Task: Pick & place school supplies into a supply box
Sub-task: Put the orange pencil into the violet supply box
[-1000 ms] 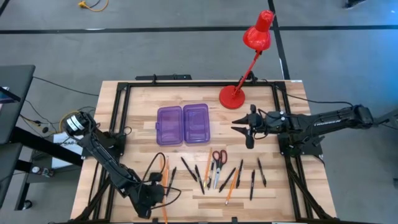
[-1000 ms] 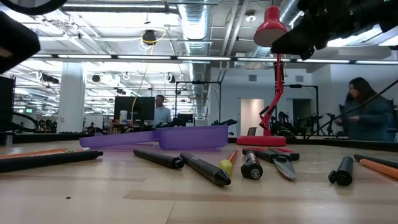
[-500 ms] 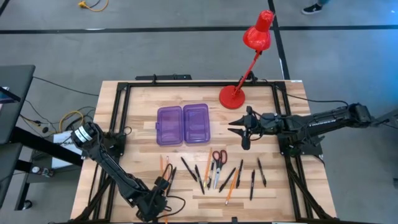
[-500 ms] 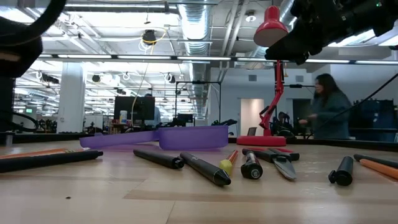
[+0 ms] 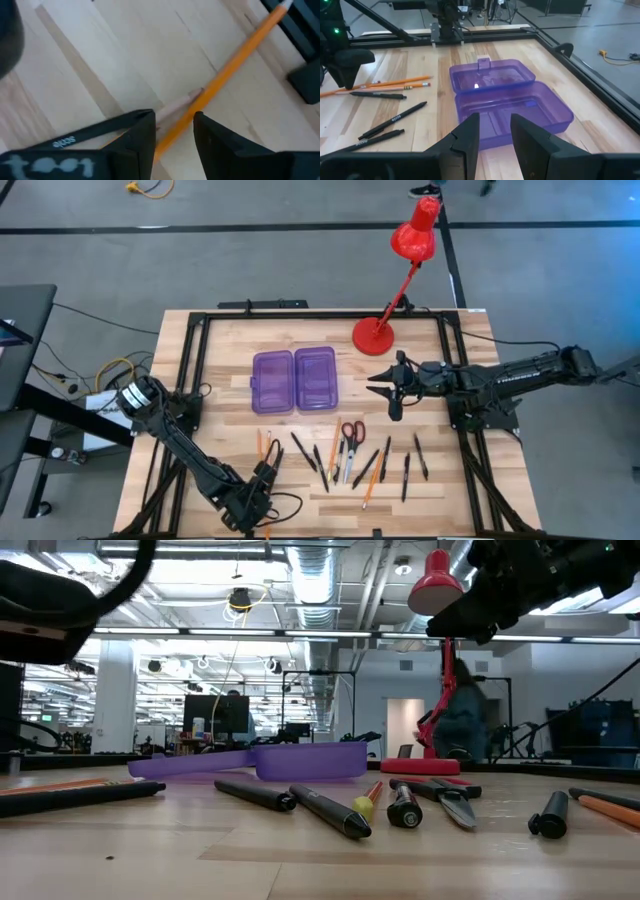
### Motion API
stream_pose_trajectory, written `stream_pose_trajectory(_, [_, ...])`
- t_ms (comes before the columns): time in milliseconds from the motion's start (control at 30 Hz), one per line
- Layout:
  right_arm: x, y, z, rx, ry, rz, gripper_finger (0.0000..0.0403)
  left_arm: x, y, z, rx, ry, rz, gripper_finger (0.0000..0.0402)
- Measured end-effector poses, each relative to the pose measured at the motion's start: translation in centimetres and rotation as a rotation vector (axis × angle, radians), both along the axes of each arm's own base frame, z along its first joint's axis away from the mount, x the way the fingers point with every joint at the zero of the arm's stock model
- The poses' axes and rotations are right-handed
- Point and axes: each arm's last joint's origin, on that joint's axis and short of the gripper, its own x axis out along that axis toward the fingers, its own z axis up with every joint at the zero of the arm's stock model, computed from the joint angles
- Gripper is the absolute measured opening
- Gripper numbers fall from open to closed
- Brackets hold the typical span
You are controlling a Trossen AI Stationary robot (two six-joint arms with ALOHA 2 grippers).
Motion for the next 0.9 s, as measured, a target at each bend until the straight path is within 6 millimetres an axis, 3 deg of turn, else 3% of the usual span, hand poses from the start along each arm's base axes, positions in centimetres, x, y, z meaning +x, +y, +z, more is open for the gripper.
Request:
stream_pose_trajectory(233, [0.0,0.0,-0.1,-0.001,0.006,0.000,0.0107,0.2,-0.1,-1.2,0.002,0.061,-0.061,0.0119])
stream_pose_trajectory(900, [0.0,0.0,-0.1,-0.003,0.007,0.001,0.0107,-0.6,-0.6,-1.4,-0.001,0.083,0.011,0.0117])
